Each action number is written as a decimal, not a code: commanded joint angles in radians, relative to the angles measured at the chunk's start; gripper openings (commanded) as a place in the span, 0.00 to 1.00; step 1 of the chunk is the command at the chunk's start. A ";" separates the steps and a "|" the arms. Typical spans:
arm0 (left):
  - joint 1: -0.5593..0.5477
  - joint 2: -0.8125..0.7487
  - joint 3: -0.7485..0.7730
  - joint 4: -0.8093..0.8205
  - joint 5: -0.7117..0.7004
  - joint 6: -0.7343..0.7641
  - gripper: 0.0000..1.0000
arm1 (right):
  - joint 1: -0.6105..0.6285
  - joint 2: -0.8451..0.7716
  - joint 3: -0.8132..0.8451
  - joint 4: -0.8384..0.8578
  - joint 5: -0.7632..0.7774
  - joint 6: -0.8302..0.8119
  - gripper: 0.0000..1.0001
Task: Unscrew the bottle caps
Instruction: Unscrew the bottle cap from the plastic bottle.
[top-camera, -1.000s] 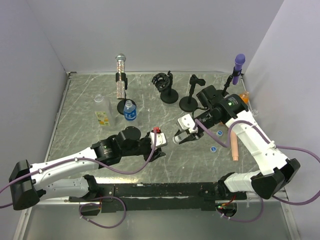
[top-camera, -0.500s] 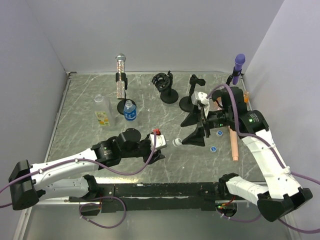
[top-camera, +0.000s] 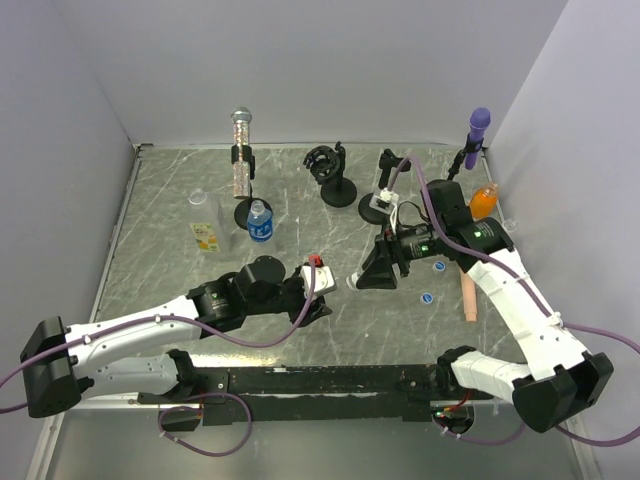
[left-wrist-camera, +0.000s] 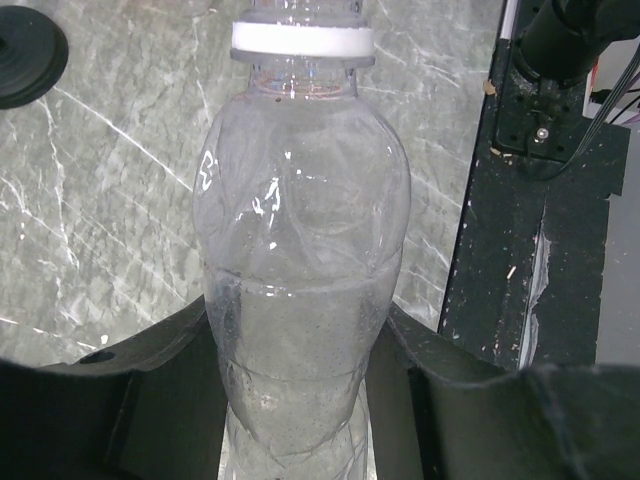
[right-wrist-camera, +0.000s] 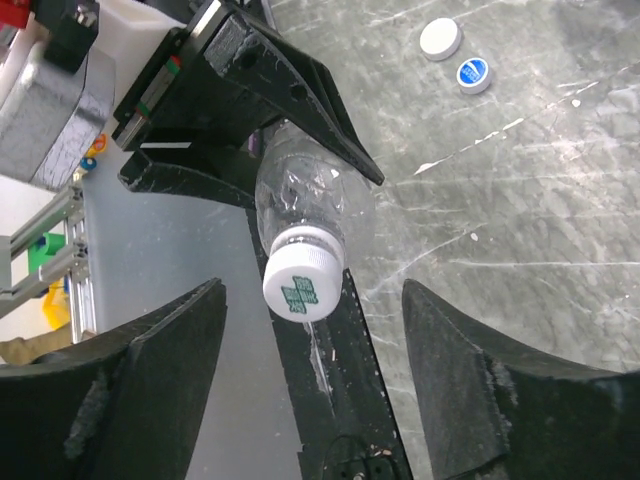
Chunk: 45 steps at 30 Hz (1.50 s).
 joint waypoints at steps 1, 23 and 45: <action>-0.004 0.007 0.050 0.038 -0.012 -0.023 0.35 | 0.019 0.016 0.040 0.019 0.014 0.028 0.75; -0.004 -0.031 0.019 -0.001 0.103 0.074 0.35 | 0.097 0.084 0.178 -0.289 -0.048 -0.594 0.21; 0.027 -0.001 0.034 -0.061 0.347 0.062 0.34 | 0.238 -0.023 0.208 -0.399 0.223 -1.275 0.27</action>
